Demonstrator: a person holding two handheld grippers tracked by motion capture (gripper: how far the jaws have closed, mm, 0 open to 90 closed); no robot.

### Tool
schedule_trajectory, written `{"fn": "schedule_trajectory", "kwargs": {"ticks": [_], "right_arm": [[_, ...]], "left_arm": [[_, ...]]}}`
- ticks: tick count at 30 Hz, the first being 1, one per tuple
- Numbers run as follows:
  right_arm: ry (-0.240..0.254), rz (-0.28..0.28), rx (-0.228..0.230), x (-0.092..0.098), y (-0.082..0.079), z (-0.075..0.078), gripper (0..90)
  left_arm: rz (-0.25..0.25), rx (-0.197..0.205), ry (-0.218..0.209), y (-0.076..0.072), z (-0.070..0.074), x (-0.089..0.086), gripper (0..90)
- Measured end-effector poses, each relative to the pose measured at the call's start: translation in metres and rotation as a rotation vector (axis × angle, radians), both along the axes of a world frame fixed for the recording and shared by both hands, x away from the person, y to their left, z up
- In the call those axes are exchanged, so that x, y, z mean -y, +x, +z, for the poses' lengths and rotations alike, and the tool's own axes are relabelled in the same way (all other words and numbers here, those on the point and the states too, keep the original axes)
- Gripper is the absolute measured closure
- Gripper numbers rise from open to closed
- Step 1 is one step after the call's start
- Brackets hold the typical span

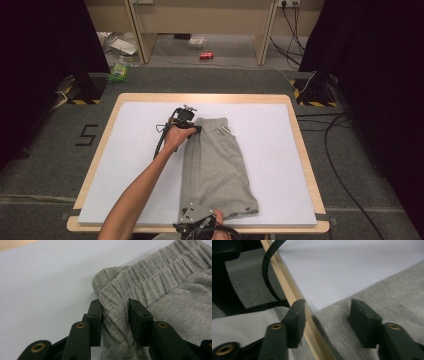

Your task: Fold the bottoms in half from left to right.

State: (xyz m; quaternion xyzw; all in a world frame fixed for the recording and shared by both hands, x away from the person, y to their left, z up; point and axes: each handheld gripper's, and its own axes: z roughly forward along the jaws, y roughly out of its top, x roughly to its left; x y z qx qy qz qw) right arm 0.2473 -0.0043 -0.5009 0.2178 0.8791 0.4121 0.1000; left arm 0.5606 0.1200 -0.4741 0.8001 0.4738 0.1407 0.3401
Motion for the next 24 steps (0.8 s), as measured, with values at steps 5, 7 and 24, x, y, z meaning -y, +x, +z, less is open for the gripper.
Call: {"fn": "schedule_trajectory", "kwargs": {"ticks": [5,7,24], "right_arm": [[0.029,-0.001,-0.014,0.007,0.008,0.0,78.9],[0.034,0.0,-0.016,0.006,0.01,0.0,82.8],[0.098,0.03,-0.008,-0.035,0.036,-0.001,85.0]], "left_arm": [[-0.012,0.017,0.013,0.0,0.0,0.001,66.0],[-0.014,0.024,0.014,0.0,0.0,0.0,67.0],[0.012,0.062,0.089,0.015,0.004,-0.022,69.8]]}}
